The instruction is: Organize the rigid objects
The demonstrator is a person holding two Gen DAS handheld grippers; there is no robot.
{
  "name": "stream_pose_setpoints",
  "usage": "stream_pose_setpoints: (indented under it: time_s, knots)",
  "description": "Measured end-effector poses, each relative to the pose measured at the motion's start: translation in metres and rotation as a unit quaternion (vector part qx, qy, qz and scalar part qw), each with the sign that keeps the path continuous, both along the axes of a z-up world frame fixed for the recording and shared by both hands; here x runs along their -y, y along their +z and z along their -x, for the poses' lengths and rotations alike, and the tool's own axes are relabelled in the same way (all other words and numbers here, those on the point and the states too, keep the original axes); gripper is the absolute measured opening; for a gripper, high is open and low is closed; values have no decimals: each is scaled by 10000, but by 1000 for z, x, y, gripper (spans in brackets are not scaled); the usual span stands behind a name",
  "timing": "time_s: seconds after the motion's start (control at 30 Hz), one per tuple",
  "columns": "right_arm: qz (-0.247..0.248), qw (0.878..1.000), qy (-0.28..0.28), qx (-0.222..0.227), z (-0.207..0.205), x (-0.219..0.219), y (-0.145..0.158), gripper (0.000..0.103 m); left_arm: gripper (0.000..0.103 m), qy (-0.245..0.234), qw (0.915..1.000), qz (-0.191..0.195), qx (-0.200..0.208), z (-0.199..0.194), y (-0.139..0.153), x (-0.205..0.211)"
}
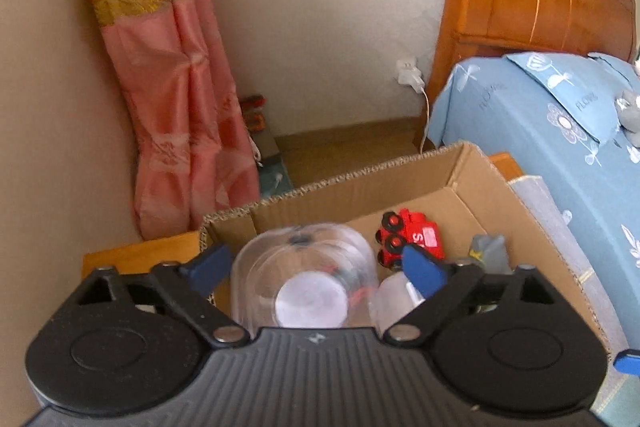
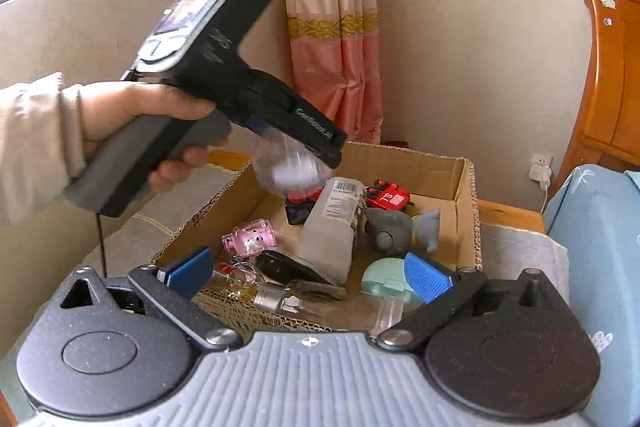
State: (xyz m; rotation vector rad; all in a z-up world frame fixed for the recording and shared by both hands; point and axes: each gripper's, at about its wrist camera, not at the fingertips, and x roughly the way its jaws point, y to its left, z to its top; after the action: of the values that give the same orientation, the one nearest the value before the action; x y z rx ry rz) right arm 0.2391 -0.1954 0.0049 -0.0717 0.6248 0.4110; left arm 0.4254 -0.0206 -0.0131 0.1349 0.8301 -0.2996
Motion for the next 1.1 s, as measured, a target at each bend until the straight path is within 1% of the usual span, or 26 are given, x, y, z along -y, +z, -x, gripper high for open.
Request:
stream_pose_setpoints:
  time_s: [0.1,0.17,0.3,0.37,0.5,0.6,0.73,0.77,0.8,0.87,0.93,1.03,1.1]
  knots:
    - [13,10000,50,48,1,-2,3,103,94,-42,9999,99,-11,7,4,-4]
    - [6,9999,93,40,2,-5,4,103,97,-30,9999,113,31,15,9,-7]
    - [19,10000,32,6,8,-8,6,103,98,27,9995,105,307,39,22,-14]
    - [19,10000,-52,-24,13,-8,6,103,102,28,9986,137,503,56,30,-17]
    - [85,9993,-332,-120,26,-5,7,103,102,38,9965,228,805,97,42,-24]
    - [146,9979,-605,-195,35,0,7,103,102,28,9941,203,1069,134,44,-26]
    - [171,9943,-957,-443,46,8,1,103,102,194,9903,-100,1374,188,35,-24]
    - [186,9932,-1028,-517,49,10,-2,103,102,269,9897,-154,1397,199,33,-23]
    - [202,9920,-1109,-577,53,12,-4,103,102,315,9895,-161,1399,212,29,-22]
    - [286,9894,-1273,-636,62,15,-7,103,102,349,9910,-168,1279,232,21,-20]
    - [446,9850,-1521,-689,69,17,-10,103,102,556,9922,-46,1113,250,16,-20]
    - [631,9789,-1762,-824,81,19,-13,103,102,875,9927,103,824,266,15,-19]
    - [685,9768,-1836,-864,88,20,-12,103,102,1021,9919,170,734,276,16,-18]
